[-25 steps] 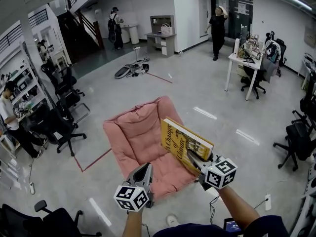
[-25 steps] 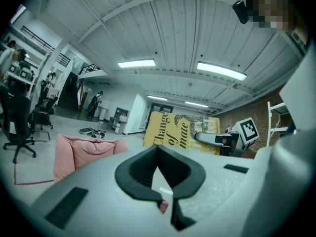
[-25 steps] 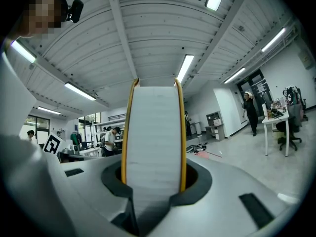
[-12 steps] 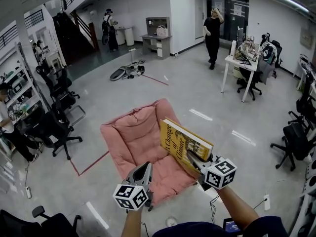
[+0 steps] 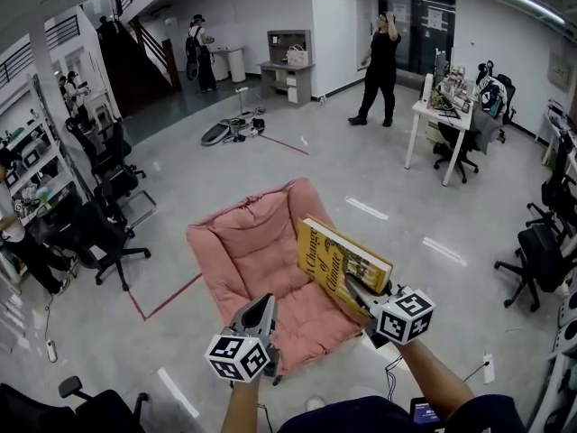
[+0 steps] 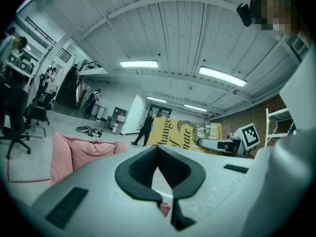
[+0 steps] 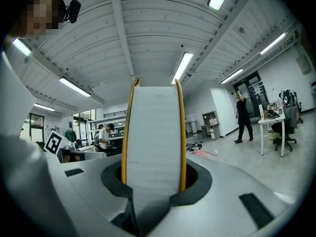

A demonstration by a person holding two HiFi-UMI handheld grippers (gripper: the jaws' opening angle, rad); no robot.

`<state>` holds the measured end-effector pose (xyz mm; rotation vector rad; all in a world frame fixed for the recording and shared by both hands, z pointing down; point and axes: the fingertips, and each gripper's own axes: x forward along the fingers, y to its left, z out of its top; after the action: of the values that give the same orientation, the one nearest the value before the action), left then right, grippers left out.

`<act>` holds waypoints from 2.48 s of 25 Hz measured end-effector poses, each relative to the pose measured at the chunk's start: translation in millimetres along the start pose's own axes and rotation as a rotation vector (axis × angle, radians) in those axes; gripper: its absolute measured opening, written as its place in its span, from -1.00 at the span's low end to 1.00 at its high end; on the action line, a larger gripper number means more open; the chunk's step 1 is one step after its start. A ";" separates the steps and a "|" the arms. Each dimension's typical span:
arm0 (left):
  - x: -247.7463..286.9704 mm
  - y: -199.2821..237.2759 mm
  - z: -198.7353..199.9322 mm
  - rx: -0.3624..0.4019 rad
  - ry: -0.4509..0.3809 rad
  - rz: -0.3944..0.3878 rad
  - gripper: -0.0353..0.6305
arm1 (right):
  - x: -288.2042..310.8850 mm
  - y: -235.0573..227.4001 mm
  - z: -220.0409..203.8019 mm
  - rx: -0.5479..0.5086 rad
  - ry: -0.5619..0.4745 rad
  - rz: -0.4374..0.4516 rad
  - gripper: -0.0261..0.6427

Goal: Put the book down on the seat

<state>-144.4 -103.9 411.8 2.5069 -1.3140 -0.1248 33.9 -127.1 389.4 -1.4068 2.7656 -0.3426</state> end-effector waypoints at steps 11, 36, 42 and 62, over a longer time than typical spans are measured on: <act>-0.4 3.8 -22.3 -0.048 0.022 -0.001 -0.88 | 4.1 -2.3 -14.9 0.002 0.041 -0.010 -0.47; 58.8 29.1 -10.3 -0.033 0.039 0.015 -0.88 | 60.2 -49.8 -9.3 0.009 0.059 0.014 -0.47; 78.8 37.3 -11.7 -0.042 0.045 0.023 -0.88 | 75.7 -68.7 -10.5 0.017 0.069 0.014 -0.47; 127.9 65.0 -27.6 -0.074 0.098 0.048 -0.88 | 127.6 -106.7 -26.4 0.045 0.130 0.036 -0.47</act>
<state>-116.0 -236.4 466.3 2.3862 -1.3056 -0.0389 40.0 -285.1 447.2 -1.3696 2.8610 -0.5085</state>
